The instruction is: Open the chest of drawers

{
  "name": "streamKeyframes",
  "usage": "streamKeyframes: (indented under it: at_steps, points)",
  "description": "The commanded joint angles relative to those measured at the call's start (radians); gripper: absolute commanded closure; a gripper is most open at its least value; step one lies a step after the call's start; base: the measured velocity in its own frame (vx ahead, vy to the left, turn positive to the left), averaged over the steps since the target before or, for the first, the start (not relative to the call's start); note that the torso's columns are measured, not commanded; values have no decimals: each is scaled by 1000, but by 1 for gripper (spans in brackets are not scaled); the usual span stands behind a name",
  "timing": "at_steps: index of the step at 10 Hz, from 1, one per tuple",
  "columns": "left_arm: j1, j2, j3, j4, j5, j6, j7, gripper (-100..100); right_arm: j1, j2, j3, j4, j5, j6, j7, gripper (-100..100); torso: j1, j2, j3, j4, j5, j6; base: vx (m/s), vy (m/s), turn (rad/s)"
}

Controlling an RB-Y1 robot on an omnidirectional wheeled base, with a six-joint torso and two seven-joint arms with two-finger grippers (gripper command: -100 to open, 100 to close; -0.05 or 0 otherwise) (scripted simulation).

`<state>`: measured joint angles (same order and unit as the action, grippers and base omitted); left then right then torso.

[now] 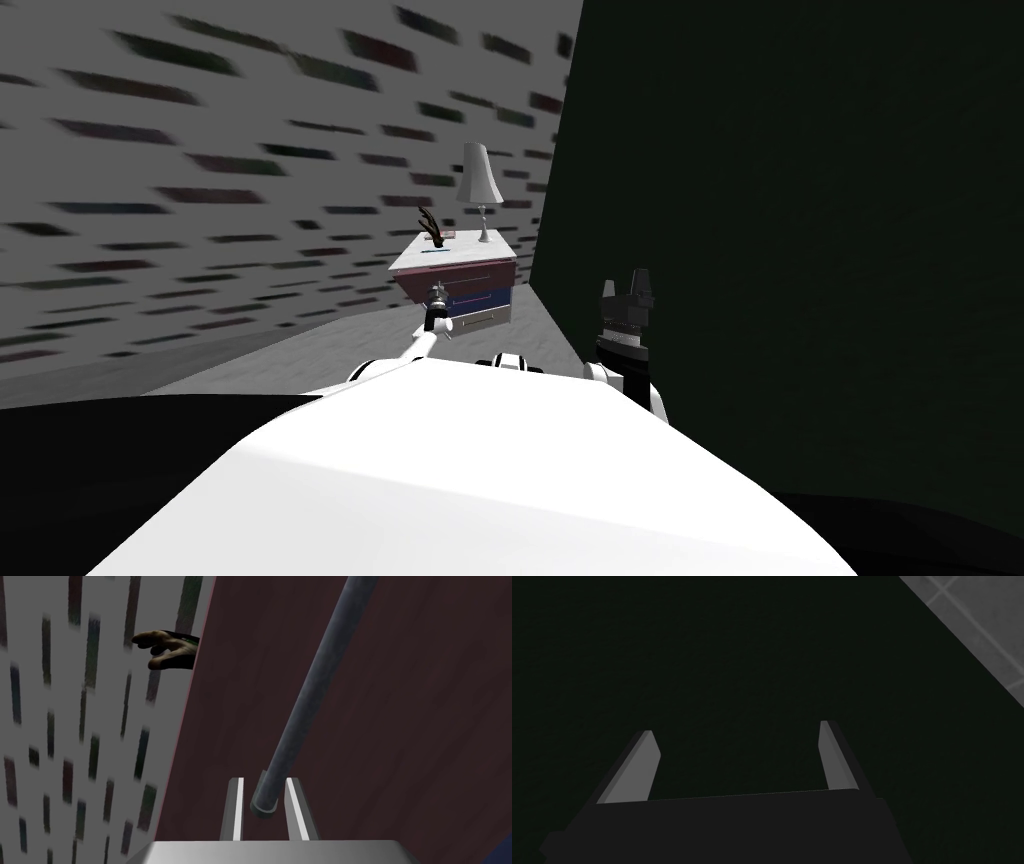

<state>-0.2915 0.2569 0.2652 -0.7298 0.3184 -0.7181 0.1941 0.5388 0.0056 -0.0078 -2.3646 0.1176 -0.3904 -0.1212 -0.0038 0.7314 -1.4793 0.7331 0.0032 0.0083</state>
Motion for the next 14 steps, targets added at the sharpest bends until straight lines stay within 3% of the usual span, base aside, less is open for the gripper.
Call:
streamKeyframes:
  at_steps: [1, 2, 4, 5, 7, 10, 14]
  points:
    - [-55, 31, -14, 71, -3, -16, 18, 100, 0, 0, 0, 0, 0, 0, 0, 0, 2, -3, -2, -2, 1, 1, -73, -60, 83]
    - [-86, 31, -14, 108, -3, -16, 18, 100, 0, 0, 0, 0, 0, 0, 0, 0, 1, 1, 0, 2, -2, -2, -92, -64, 82]
    - [-86, 31, -14, 135, -3, -16, 18, 100, 0, 0, 0, 0, 0, 0, 0, 0, 0, 4, 2, 4, -3, -2, -22, -10, -2]
    - [-138, 66, -19, 182, -4, -30, 33, 100, 0, 0, 0, 0, 0, 0, 0, 0, 2, 1, 0, 2, -1, -2, -78, -42, 83]
    - [-166, 66, -19, 234, -4, -30, 33, 100, 0, 0, 0, 0, 0, 0, 0, 0, -1, 9, 5, 7, -5, -7, -58, -47, 40]
    - [-160, 65, -20, 226, -4, -25, 34, 100, 0, 0, 0, 0, 0, 0, 0, 0, 3, 5, 2, 5, -4, -7, -29, -14, 6]
    - [-164, 63, -26, 221, -6, -23, 36, 100, 0, 0, 0, 0, 0, 0, 0, 0, 2, 9, 5, 5, -3, -7, -182, -77, 19]
